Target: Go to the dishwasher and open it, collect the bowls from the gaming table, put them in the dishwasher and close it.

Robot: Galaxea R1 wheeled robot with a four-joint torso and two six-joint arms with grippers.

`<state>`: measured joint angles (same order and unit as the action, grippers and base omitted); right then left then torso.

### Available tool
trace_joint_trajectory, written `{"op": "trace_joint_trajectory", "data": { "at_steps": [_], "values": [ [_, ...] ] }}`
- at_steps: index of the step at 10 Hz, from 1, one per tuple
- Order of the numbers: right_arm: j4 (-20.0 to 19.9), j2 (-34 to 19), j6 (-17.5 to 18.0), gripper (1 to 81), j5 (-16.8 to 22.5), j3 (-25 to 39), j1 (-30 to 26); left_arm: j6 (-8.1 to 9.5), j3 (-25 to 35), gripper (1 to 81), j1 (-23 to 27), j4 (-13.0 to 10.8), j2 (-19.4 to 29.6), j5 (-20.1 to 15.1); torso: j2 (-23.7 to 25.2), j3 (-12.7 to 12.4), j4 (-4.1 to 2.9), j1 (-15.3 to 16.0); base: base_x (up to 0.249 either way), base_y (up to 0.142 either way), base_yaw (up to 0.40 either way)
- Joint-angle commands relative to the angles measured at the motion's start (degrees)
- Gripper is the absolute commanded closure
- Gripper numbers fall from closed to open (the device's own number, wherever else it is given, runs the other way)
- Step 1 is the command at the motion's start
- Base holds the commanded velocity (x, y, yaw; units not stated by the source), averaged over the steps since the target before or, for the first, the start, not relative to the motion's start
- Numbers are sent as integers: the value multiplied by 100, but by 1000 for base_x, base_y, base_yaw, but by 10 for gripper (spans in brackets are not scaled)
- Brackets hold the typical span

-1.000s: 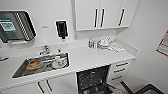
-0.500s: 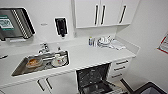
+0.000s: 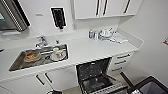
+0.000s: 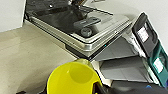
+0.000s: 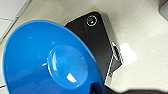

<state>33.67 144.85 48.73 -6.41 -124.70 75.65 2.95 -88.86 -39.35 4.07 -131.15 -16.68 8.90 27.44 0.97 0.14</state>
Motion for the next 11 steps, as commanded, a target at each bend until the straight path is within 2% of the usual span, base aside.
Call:
{"op": "trace_joint_trajectory", "data": {
  "at_steps": [1, 3, 5, 7, 11],
  "values": [
    [-54, -182, -12, 811, 228, 26, -142, 478, -113, 811, 1644, -29, -279, -1056, 0, 0, 0, 0, 0, 0, 0],
    [-36, -138, -12, 811, 220, 26, -133, 567, -694, 811, 2136, -29, -869, -1540, -2, -9, 0, 2, 0, 0, 0],
    [-18, -94, -21, 811, 228, 43, -133, 593, -1212, 811, 2444, -38, -1475, -1786, -5, -7, 0, 2, 0, 0, 0],
    [-1, -24, -21, 811, 228, 26, -125, 619, -1573, 811, 2760, -12, -2046, -1927, -5, -5, 0, 5, 0, 0, 0],
    [-1, 38, -21, 811, 228, 8, -98, 768, -1934, 811, 3411, 23, -2883, -1936, -9, -2, 0, 7, 0, 0, 0]
  ]
}}
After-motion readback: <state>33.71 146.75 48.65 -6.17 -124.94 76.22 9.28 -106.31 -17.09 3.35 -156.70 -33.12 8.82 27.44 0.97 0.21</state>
